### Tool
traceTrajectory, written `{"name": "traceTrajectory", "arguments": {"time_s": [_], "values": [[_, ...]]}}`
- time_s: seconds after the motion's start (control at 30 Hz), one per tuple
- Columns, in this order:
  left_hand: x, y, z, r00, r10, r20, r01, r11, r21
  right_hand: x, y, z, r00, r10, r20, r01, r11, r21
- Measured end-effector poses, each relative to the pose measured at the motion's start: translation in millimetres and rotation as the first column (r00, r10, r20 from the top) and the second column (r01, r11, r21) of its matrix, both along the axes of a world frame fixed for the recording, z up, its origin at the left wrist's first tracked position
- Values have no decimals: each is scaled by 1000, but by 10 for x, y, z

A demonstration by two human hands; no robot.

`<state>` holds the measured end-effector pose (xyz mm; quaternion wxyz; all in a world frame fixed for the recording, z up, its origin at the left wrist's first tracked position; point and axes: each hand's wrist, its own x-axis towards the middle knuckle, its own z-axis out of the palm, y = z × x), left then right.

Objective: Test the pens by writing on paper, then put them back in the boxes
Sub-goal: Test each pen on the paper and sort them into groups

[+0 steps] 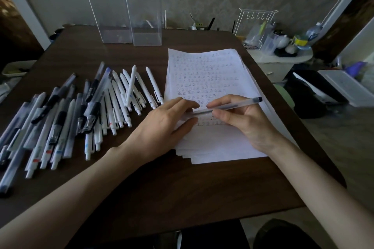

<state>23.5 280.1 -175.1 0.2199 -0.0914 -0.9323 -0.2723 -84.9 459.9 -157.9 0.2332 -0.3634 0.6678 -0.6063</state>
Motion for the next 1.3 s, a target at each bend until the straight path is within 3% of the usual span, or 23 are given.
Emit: {"name": "traceTrajectory", "arguments": {"time_s": [0.1,0.23,0.5,0.83,1.07,1.3], "values": [[-13,20,-12,998,-40,44,40,999,5,-3,0,-2,999,26,-46,-24,999,28],[-28,35,-17,991,6,136,-13,999,48,-7,11,-3,999,38,28,-37,999,-25],[31,79,30,996,65,57,-63,997,-45,9,4,-7,997,75,-19,-76,996,-51],[49,142,78,998,59,32,-59,998,21,-29,10,-38,997,81,-17,-82,994,-78],[-27,168,52,988,137,-72,-147,975,-167,-6,17,-25,994,49,-98,-55,997,-56],[18,158,27,987,132,-88,-145,976,-161,-28,10,-72,997,73,-36,-76,992,-97]]}}
